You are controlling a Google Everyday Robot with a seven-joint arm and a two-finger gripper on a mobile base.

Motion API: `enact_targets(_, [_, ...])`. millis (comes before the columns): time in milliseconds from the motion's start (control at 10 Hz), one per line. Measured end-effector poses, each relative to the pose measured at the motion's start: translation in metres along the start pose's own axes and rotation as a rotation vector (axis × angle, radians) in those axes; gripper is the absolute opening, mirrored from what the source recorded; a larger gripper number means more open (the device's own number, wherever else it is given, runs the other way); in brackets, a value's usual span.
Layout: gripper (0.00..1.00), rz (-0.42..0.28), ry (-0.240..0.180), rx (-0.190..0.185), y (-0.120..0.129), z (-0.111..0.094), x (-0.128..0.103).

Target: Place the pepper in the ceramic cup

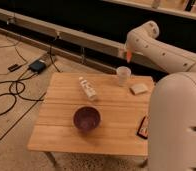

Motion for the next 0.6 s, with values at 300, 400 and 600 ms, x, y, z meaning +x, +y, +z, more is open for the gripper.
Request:
enact_targets(300, [0.00,-0.027,-0.001,0.001,0.0004,0.0065,0.0030])
enact_targets(400, [0.00,-0.046,-0.018,-0.002,0.0017,0.0084,0.0004])
enact_targets(600, [0.00,-0.076,-0.052,-0.005,0.0022,0.0101,-0.0061])
